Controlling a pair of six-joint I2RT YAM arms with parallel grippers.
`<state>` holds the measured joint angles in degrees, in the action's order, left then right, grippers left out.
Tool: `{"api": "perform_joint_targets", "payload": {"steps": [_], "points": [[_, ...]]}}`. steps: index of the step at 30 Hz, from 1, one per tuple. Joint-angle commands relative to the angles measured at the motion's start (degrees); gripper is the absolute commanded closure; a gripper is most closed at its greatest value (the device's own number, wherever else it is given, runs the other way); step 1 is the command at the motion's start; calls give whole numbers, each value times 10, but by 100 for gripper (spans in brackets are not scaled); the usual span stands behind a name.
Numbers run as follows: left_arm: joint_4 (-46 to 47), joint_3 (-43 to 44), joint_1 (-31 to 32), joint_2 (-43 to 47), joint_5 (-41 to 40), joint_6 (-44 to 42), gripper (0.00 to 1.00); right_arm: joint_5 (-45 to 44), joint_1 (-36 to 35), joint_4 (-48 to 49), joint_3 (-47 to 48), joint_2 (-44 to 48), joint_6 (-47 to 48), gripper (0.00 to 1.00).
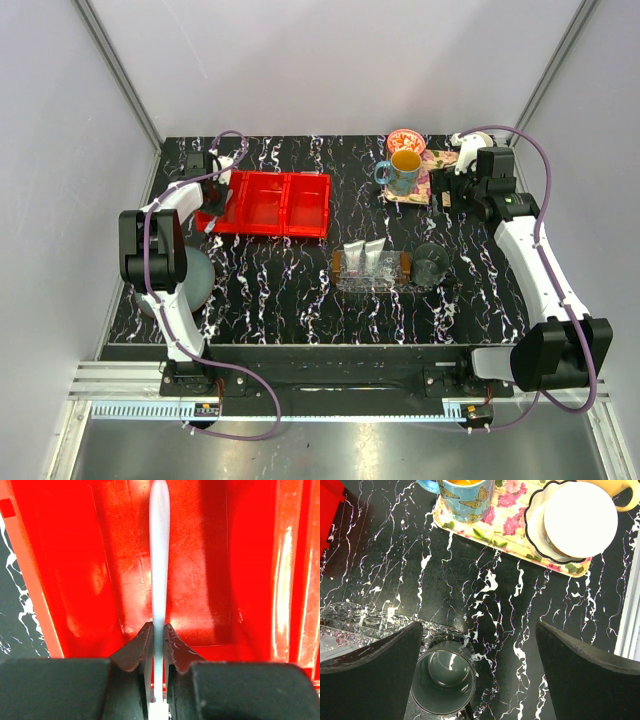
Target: Prepare toiletry sets of a toothbrush and toothpaste on the tray
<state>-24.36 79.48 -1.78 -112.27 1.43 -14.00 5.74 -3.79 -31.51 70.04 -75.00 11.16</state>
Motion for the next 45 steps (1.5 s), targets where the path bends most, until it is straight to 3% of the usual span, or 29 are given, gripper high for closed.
{"api": "perform_joint_targets", "payload": {"steps": [1,14,21,28,32,36,40,45], "points": [[4,16,-4,13,7,2,88,11,4,18,4,13,7,0],[-22,21,-4,71,-2,0,100,13,4,16,4,21,12,0],[-59,23,-3,126,12,-16,100,50,3,7,15,27,27,0],[-139,28,-1,231,141,-100,100,159,4,-11,38,42,62,0],[-229,56,15,280,217,-154,100,235,2,-40,69,31,81,0],[-283,63,81,332,255,-230,100,311,-2,-93,125,0,104,0],[-288,32,175,404,210,-320,100,365,-21,-162,192,-30,137,1],[-289,20,311,431,142,-353,100,368,-73,-224,221,-47,171,1]]}}
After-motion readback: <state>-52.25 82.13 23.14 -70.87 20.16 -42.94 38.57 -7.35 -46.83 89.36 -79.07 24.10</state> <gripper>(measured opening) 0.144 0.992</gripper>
